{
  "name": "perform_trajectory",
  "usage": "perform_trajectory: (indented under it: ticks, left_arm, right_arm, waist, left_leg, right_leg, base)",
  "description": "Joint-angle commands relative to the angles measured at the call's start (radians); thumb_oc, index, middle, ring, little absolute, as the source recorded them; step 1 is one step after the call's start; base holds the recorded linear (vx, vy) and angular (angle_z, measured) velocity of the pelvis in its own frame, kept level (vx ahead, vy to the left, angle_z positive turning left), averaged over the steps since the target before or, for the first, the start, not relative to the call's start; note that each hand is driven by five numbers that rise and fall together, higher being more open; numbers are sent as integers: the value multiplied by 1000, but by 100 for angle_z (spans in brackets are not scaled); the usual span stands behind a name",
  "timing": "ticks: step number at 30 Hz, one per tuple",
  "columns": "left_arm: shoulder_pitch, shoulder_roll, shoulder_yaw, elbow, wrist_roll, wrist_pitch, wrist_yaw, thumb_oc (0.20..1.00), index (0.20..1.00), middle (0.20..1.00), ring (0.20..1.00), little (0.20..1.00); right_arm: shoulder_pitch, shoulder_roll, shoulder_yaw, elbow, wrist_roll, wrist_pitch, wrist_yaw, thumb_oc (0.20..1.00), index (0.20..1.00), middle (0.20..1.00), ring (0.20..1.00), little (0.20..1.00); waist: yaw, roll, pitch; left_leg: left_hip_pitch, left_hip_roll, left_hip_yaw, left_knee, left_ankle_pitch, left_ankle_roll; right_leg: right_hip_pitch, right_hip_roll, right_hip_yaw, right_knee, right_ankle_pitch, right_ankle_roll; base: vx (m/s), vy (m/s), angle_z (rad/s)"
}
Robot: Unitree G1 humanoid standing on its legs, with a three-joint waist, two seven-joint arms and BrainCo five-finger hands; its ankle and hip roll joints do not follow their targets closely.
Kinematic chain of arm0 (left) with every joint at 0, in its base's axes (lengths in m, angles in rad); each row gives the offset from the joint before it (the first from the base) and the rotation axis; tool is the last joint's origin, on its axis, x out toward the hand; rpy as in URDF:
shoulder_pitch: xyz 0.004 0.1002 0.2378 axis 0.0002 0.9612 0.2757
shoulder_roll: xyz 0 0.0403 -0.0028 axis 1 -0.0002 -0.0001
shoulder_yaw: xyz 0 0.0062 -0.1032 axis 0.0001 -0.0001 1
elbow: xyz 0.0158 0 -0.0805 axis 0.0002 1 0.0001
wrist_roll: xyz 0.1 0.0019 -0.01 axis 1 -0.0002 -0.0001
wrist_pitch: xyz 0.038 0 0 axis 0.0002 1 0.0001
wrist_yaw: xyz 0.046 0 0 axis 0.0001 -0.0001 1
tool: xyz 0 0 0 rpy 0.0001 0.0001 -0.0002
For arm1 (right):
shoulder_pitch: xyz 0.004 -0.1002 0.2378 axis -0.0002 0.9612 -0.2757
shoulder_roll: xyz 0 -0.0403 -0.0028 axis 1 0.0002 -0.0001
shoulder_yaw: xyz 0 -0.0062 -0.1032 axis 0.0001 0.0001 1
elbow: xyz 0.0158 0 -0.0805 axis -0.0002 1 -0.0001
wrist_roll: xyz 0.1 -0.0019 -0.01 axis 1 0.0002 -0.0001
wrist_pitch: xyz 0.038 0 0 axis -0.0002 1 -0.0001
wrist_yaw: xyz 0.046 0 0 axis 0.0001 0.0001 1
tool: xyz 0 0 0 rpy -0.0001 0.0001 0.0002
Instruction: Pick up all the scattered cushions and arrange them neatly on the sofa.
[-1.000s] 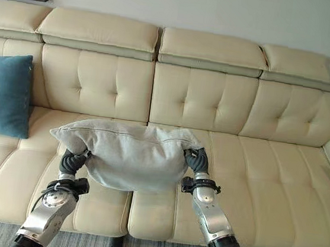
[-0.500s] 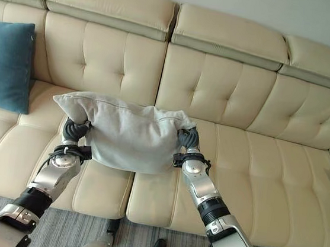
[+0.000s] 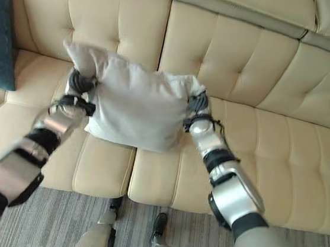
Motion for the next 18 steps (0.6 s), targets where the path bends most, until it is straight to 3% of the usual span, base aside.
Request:
perform_trajectory:
  ticks: [1,5,9,13,18]
  left_arm:
    - [-116,35,46,50,-153,-45,-57,1000,1000,1000,1000,1000]
    - [-53,57,184,63,-455,-39,-101,1000,1000,1000,1000,1000]
    - [87,83,325,-42,-592,-61,-81,1000,1000,1000,1000,1000]
    - [294,94,417,-195,-564,-66,-82,1000,1000,1000,1000,1000]
    - [608,121,486,-467,-334,-61,-112,1000,1000,1000,1000,1000]
  right_arm:
    - [-1,-27,-27,35,87,43,14,1000,1000,1000,1000,1000]
    - [35,-70,-170,82,196,51,-50,1000,1000,1000,1000,1000]
    - [174,-109,-336,-52,358,-19,-98,1000,1000,1000,1000,1000]
    - [379,-130,-436,-228,416,-76,-93,1000,1000,1000,1000,1000]
    - [683,-161,-488,-492,264,-68,-6,1000,1000,1000,1000,1000]
  waist:
    - [8,-17,3]
    - [-5,1,-17]
    - [-18,18,-50]
    - [-28,25,-83]
    - [-34,26,-114]
  left_leg:
    - [103,0,37,21,-182,-29]
    - [128,-3,38,12,-195,-28]
    - [159,-11,44,1,-206,-26]
    - [189,-17,49,-5,-219,-25]
    - [229,-21,51,-6,-232,-21]
  right_leg:
    - [-63,-34,42,76,-42,60]
    - [-45,-32,46,64,-48,60]
    - [-20,-33,51,46,-49,61]
    - [10,-38,52,30,-49,62]
    - [53,-46,53,16,-43,67]
  base:
    - [0,0,0]
    - [45,42,1]
    - [58,63,-6]
    - [63,49,-10]
    - [43,24,-6]
